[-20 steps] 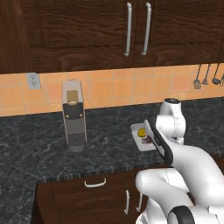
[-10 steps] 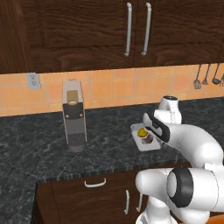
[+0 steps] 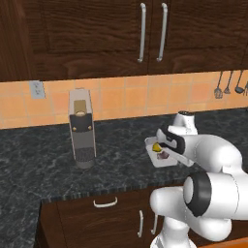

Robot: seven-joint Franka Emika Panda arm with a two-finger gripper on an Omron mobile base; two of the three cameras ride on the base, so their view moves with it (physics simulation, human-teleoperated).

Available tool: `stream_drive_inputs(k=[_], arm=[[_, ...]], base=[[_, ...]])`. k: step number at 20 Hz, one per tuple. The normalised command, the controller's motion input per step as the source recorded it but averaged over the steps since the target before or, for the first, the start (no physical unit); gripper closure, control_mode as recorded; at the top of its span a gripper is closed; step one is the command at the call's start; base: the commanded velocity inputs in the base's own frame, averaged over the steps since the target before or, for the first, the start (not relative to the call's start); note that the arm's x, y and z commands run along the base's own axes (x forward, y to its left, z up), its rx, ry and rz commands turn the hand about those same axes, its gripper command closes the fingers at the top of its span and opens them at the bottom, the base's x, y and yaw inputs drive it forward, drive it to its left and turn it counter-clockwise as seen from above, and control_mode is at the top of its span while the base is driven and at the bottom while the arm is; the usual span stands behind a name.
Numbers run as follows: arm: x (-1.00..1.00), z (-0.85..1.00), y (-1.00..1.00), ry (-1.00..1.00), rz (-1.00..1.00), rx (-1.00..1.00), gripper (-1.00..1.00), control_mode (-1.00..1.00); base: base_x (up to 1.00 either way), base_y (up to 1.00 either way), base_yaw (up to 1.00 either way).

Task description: Take the meat container that has the steak and place it on the second highest rack of the freezer. Then take the vegetable container that has the lemon and potato and place it on the highest rack of the freezer.

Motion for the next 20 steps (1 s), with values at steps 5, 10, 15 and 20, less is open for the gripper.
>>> stream_drive_inputs(k=[5, 10, 15, 20], arm=[[0.3, -0.06, 0.0, 0.0, 0.0, 0.0, -1.0, -1.0], [0.15, -0.19, 0.1, -0.01, 0.0, 0.0, 1.0, -1.0], [0.0, -0.31, 0.14, -0.05, 0.0, 0.0, 1.0, -1.0], [0.07, -0.1, 0.0, -0.01, 0.0, 0.0, 1.0, -1.0]], base=[[0.0, 0.0, 0.0], [0.0, 0.0, 0.0], [0.0, 0.0, 0.0], [0.0, 0.0, 0.0]])
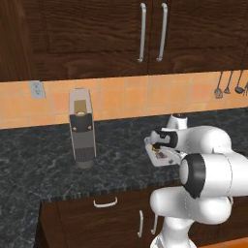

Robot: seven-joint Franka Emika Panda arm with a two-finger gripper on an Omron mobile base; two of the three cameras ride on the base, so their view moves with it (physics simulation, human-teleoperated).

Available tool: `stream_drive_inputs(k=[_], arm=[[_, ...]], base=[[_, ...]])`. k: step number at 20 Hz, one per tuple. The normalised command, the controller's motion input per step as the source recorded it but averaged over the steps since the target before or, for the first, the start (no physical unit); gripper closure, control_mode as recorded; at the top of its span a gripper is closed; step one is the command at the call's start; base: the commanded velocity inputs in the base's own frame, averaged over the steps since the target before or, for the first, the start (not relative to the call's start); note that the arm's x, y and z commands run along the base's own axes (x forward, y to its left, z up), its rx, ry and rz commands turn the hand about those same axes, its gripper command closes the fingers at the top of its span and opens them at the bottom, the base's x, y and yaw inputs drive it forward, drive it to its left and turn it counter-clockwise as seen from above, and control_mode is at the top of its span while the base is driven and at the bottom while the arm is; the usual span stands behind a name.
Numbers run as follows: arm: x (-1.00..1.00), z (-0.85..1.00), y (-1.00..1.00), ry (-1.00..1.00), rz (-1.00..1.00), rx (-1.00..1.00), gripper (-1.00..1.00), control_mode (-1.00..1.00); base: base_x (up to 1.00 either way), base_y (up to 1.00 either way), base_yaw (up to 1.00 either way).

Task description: Take the meat container that has the steak and place it on the second highest rack of the freezer. Then take the vegetable container that has the lemon and potato and place it on the highest rack of the freezer.

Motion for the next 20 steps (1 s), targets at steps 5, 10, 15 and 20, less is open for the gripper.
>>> stream_drive_inputs(k=[5, 10, 15, 20], arm=[[-0.03, 0.24, 0.0, -0.15, 0.0, 0.0, 1.0, -1.0], [-0.09, 0.69, 0.05, -0.19, 0.01, 0.0, 1.0, -1.0], [-0.58, 0.83, 0.01, -0.07, -0.06, 0.0, 1.0, -1.0], [-0.98, 0.73, 0.0, -0.05, -0.21, 0.01, 1.0, -1.0]], base=[[0.0, 0.0, 0.0], [0.0, 0.0, 0.0], [0.0, 0.0, 0.0], [0.0, 0.0, 0.0]])
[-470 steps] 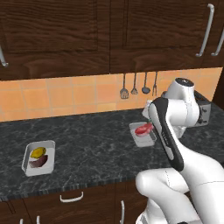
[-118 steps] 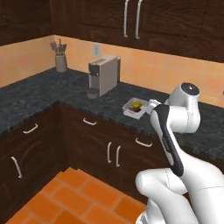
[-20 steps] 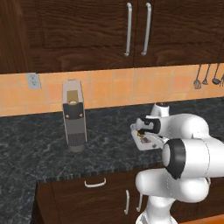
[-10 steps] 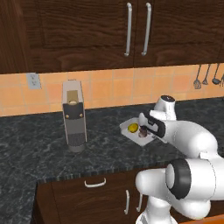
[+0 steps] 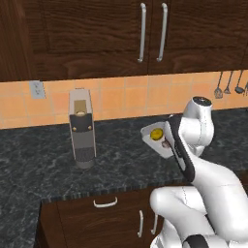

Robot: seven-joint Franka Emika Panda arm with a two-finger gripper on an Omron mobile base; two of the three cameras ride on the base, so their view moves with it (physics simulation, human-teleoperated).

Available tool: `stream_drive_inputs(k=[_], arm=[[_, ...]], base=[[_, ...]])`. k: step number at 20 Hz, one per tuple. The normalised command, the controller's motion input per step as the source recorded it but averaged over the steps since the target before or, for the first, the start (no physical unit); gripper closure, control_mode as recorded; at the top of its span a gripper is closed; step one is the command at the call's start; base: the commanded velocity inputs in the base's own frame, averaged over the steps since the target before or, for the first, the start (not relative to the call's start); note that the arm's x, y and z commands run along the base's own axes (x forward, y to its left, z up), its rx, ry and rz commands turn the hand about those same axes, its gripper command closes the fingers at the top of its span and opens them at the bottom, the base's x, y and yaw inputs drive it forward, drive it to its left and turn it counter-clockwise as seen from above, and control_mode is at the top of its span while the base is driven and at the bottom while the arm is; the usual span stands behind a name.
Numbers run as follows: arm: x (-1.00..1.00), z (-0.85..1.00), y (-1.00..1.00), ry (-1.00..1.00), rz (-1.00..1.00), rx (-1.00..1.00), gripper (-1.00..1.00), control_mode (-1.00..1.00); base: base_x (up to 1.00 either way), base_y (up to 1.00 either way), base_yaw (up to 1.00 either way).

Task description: Take the meat container that has the steak and place it on the second highest rack of the freezer. Then take the vegetable container that has the lemon and potato and place it on the highest rack of the freezer.

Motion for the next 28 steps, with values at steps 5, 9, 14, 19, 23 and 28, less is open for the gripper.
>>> stream_drive_inputs(k=[5, 9, 14, 19, 23, 28], arm=[[-0.94, 0.59, 0.0, -0.07, -0.25, 0.08, 1.0, -1.0], [-0.27, 0.4, 0.04, -0.03, -0.12, 0.09, 1.0, -1.0], [0.0, 0.01, 0.15, 0.0, 0.02, 0.0, 1.0, -1.0], [-0.01, 0.0, 0.11, 0.0, 0.0, 0.0, 1.0, 1.0], [0.0, 0.0, 0.0, 0.0, 0.0, 0.0, 1.0, 1.0], [0.0, 0.0, 0.0, 0.0, 0.0, 0.0, 1.0, 1.0]], base=[[0.0, 0.0, 0.0], [0.0, 0.0, 0.0], [0.0, 0.0, 0.0], [-0.08, 0.0, 0.0], [-0.66, -0.27, -0.03], [-0.21, -0.97, -0.15]])
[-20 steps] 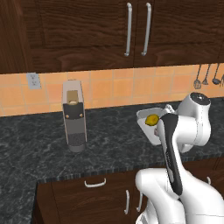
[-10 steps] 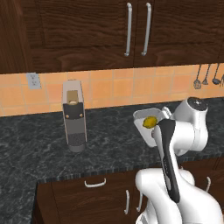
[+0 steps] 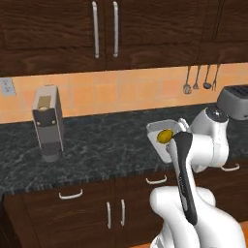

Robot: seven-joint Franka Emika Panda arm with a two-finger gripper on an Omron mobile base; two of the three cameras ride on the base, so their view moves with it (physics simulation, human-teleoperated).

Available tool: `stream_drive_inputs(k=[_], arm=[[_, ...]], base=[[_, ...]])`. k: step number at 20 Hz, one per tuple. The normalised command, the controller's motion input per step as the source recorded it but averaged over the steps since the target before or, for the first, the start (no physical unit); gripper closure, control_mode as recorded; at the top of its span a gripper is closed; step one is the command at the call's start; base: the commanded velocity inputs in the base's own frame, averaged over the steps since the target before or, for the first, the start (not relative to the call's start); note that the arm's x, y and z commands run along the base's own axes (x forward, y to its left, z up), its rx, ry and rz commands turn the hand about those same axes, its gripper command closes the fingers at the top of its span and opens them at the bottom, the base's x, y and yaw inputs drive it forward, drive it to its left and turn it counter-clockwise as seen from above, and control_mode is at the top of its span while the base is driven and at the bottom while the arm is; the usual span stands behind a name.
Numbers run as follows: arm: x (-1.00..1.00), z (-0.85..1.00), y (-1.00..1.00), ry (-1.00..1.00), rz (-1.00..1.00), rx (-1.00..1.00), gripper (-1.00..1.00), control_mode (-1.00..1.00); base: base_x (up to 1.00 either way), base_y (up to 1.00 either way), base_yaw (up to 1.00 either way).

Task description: Take the meat container that has the steak and place it on the second highest rack of the freezer. Then take the vegetable container that has the lemon and potato and place it on the highest rack of the freezer.

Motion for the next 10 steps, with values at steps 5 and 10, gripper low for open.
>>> stream_drive_inputs(k=[5, 10], arm=[[0.0, 0.0, 0.0, 0.0, 0.0, 0.0, 1.0, 1.0], [0.0, 0.0, 0.0, 0.0, 0.0, 0.0, 1.0, 1.0]], base=[[0.0, -1.0, -0.06], [-0.65, -0.96, -0.11]])
